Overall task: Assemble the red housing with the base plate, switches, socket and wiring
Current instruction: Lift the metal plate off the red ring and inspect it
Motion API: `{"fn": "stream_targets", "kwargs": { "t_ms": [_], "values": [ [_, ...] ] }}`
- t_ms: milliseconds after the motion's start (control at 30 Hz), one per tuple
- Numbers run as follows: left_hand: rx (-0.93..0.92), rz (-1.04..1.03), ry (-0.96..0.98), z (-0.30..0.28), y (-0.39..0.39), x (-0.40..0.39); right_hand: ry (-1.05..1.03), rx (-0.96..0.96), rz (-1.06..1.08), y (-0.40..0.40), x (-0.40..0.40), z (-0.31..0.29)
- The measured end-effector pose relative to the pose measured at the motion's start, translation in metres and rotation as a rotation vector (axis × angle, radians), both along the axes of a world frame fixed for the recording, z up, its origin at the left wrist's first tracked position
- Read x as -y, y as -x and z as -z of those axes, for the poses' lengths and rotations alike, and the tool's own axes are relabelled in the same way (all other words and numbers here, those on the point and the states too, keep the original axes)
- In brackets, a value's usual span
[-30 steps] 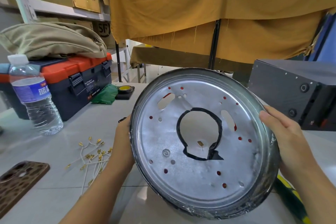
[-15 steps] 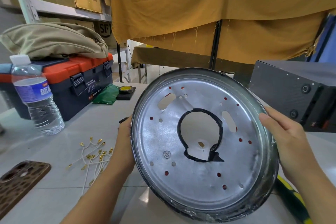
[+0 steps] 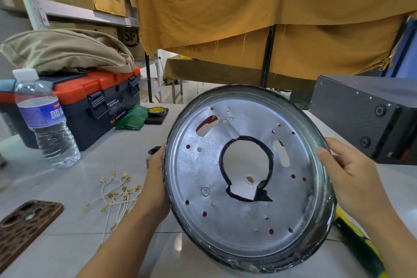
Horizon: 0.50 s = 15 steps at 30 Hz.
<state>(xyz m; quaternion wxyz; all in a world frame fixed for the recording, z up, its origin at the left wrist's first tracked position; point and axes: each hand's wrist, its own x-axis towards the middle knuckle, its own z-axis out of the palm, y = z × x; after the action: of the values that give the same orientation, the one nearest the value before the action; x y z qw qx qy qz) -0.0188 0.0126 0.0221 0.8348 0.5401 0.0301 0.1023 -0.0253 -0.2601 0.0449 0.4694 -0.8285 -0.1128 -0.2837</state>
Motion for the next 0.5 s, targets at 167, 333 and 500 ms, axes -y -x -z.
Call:
{"fn": "stream_targets", "kwargs": {
  "t_ms": [167,333,500],
  "values": [
    [0.067,0.149,0.012,0.003,-0.001,0.0,0.086,0.067,0.063,-0.004,0.001,0.006],
    [0.074,0.245,0.086,0.002,-0.004,-0.003,0.091,0.033,0.115,-0.008,0.0,0.01],
    [0.042,0.248,0.1,-0.006,0.001,-0.004,0.128,0.02,0.164,-0.008,-0.003,0.012]
  ]
}}
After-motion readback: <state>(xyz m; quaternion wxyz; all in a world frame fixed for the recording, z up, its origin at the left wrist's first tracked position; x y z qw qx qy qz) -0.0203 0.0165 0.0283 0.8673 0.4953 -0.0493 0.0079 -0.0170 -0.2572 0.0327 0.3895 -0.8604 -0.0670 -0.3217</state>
